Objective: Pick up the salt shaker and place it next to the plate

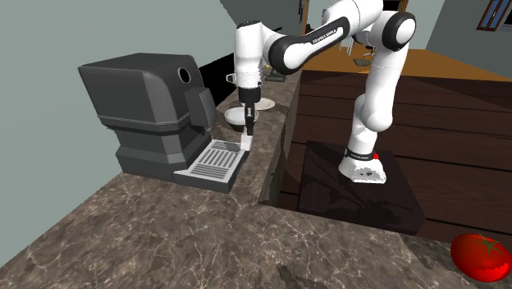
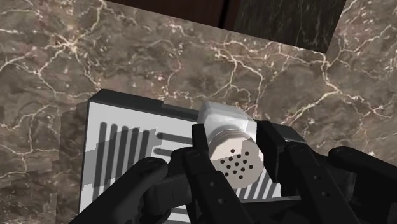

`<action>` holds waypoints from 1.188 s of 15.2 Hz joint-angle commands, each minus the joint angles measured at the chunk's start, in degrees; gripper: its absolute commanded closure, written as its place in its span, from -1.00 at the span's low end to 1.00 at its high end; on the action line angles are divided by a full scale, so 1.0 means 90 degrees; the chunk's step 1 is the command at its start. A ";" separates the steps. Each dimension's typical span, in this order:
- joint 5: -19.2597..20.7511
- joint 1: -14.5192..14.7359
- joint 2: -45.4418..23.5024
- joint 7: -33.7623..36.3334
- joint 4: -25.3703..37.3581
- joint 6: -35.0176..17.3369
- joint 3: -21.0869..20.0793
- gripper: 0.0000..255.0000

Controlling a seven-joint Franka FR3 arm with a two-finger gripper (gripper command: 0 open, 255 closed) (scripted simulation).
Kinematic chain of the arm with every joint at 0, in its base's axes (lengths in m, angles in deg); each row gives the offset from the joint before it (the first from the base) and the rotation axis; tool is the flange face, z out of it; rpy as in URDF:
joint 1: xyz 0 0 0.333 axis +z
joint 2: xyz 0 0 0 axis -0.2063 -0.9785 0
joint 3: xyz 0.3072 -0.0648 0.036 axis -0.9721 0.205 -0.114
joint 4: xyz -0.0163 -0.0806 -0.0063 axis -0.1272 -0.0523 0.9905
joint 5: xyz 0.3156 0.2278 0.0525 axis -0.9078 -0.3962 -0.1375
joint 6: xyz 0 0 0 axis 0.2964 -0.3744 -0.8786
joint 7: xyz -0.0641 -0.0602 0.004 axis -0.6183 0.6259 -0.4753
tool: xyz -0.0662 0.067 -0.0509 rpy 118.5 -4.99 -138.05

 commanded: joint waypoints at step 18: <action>-0.0437 -0.0696 0.1443 -0.1928 -0.0876 0.0518 0.1071 1.00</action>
